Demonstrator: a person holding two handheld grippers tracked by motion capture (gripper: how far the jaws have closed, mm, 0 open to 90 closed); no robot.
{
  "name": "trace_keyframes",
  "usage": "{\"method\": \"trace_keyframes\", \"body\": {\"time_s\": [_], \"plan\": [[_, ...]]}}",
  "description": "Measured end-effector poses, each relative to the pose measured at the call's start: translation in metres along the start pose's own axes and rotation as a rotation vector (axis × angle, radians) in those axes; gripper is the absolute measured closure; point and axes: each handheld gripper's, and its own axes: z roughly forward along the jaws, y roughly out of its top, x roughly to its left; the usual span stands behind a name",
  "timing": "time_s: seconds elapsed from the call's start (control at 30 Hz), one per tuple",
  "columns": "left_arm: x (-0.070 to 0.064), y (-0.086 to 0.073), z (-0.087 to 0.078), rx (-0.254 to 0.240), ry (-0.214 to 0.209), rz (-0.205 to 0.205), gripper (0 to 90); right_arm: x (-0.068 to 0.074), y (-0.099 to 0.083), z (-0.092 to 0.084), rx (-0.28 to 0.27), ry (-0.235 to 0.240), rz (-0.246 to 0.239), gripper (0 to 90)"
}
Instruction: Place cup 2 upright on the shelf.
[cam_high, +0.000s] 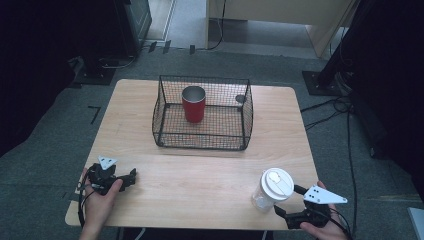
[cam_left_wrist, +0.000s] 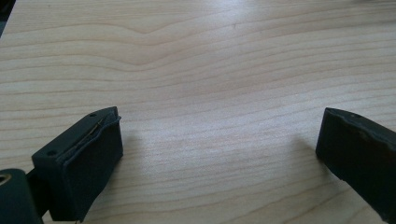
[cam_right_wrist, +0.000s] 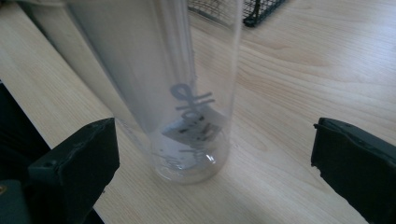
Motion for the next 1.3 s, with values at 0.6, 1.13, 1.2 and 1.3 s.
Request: {"method": "trace_keyframes", "body": {"time_s": [0.6,1.13,1.2,1.3], "plan": [[0.0,0.0,0.0,0.0,0.0,0.0,1.3,0.017,0.017,0.017,-0.023,0.068,-0.039,7.0],[0.0,0.0,0.0,0.0,0.0,0.001,1.4,0.021,0.032,0.02,-0.099,0.06,-0.036,12.9],[0.0,0.0,0.0,0.0,0.0,0.001,1.4,0.021,0.033,0.02,-0.106,0.058,-0.034,13.1],[0.0,0.0,0.0,0.001,0.0,0.001,1.4,0.022,0.035,0.022,-0.118,0.053,-0.037,13.7]]}}
